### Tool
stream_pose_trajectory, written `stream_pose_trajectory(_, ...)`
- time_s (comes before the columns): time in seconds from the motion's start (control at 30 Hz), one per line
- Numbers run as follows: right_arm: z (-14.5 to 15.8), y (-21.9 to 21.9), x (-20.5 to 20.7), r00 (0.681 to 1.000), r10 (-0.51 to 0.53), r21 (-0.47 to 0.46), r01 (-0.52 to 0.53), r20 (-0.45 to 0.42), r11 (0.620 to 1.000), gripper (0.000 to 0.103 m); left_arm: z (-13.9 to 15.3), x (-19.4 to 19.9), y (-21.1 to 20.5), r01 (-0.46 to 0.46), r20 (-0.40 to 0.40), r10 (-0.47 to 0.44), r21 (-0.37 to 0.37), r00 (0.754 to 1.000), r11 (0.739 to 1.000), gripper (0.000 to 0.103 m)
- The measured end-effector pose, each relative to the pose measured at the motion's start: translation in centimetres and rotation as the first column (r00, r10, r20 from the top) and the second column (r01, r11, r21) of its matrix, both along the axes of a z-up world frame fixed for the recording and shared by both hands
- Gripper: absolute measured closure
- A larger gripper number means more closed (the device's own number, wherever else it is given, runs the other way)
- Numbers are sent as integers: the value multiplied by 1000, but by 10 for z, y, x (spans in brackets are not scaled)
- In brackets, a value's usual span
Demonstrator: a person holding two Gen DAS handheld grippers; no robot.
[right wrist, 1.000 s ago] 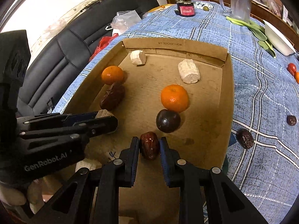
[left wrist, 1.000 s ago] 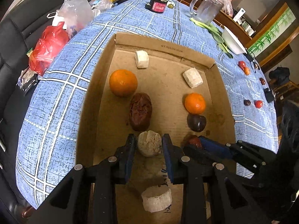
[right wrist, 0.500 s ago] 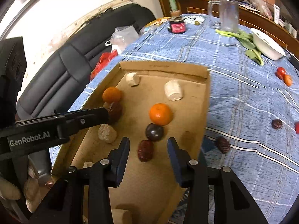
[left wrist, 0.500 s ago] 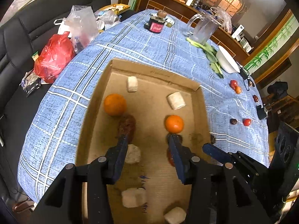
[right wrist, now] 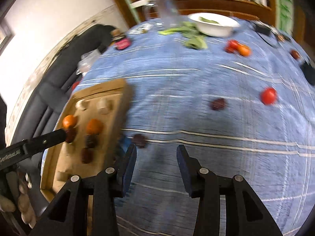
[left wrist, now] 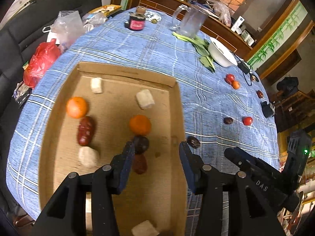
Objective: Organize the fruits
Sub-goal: 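Grasp a dark plum with the left tool while the right tool grasps an orange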
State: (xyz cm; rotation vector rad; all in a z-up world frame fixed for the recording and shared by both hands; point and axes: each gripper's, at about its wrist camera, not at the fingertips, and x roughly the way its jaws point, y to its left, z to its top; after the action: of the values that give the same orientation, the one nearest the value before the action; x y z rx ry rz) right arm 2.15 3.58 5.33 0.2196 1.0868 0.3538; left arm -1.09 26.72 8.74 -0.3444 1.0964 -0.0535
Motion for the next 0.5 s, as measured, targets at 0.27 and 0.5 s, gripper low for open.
stream_pose_trajectory(0.27, -6, -44, -4, 998, -63, -7, 63, -14, 998, 57, -9, 7, -35, 45, -21, -45, -3, 999, 999, 57)
stream_pose_trajectory(0.5, -6, -104, -17, 986, -165, -17, 165, -22, 986, 57, -21, 16, -81, 124, -44, -125, -25, 991, 992, 57)
